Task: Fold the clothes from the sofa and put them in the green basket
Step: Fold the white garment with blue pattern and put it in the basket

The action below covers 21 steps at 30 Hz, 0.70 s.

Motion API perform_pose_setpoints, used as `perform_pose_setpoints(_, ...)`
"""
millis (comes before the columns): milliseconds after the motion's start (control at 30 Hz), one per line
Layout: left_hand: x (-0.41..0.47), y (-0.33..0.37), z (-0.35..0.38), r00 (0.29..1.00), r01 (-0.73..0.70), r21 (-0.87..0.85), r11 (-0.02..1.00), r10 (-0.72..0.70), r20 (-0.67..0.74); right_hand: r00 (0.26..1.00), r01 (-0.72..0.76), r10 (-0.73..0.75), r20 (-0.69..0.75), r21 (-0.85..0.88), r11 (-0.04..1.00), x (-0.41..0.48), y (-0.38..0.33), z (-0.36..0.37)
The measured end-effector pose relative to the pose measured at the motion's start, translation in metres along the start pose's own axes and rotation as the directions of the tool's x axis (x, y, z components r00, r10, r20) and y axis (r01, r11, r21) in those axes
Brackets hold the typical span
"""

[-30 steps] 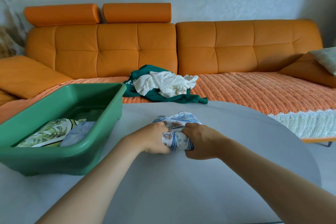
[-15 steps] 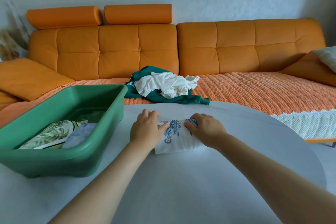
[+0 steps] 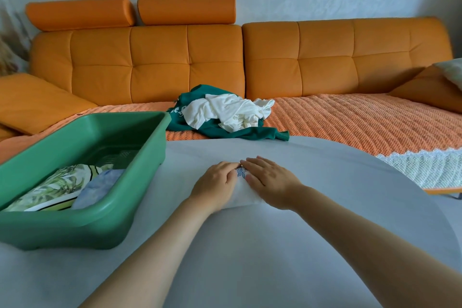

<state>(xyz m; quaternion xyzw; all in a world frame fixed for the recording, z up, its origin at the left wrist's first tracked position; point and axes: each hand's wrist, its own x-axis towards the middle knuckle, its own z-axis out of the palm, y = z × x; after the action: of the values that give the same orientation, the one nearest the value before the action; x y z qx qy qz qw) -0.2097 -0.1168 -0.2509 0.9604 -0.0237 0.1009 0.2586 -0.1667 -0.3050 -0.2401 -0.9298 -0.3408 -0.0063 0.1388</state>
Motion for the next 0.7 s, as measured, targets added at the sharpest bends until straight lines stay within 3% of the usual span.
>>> perform_pose_setpoints(133, -0.005, -0.015, -0.006, 0.992, 0.107, -0.054, 0.993, -0.103, 0.075, 0.999, -0.021, 0.024, -0.024, 0.119, 0.993, -0.001, 0.005, 0.001)
perform_pose_setpoints(233, -0.005, -0.017, -0.014, 0.993, 0.079, 0.106, 0.991, -0.088, 0.080, 0.998, -0.068, 0.068, 0.000, 0.159, 0.985, -0.004, 0.005, 0.002)
perform_pose_setpoints(300, 0.000, -0.008, -0.023, 1.000, -0.006, 0.358, 0.934, 0.004, 0.006, 0.998, -0.064, 0.065, -0.003, 0.158, 0.985, -0.006, 0.003, 0.003)
perform_pose_setpoints(333, 0.001, -0.002, -0.026, 0.994, -0.084, 0.401, 0.912, 0.104, -0.029, 0.998, -0.056, 0.059, -0.016, 0.160, 0.986, -0.007, 0.001, 0.002)
perform_pose_setpoints(367, 0.003, 0.006, -0.029, 0.978, -0.178, 0.408, 0.896, 0.208, -0.030, 0.998, -0.049, 0.054, -0.030, 0.165, 0.985, -0.008, 0.000, 0.002)
perform_pose_setpoints(433, 0.000, 0.017, -0.029, 0.961, -0.276, 0.299, 0.913, 0.271, 0.059, 0.998, -0.034, 0.041, -0.050, 0.150, 0.988, -0.011, -0.001, 0.001)
perform_pose_setpoints(533, -0.006, 0.017, -0.026, 0.960, -0.217, 0.267, 0.939, 0.157, 0.231, 1.000, 0.002, -0.001, -0.020, 0.069, 0.998, -0.016, -0.001, -0.001)
perform_pose_setpoints(700, -0.006, 0.010, -0.033, 0.931, -0.137, 0.321, 0.937, 0.011, 0.365, 0.993, 0.081, -0.079, 0.083, -0.023, 0.996, -0.023, 0.009, -0.008)
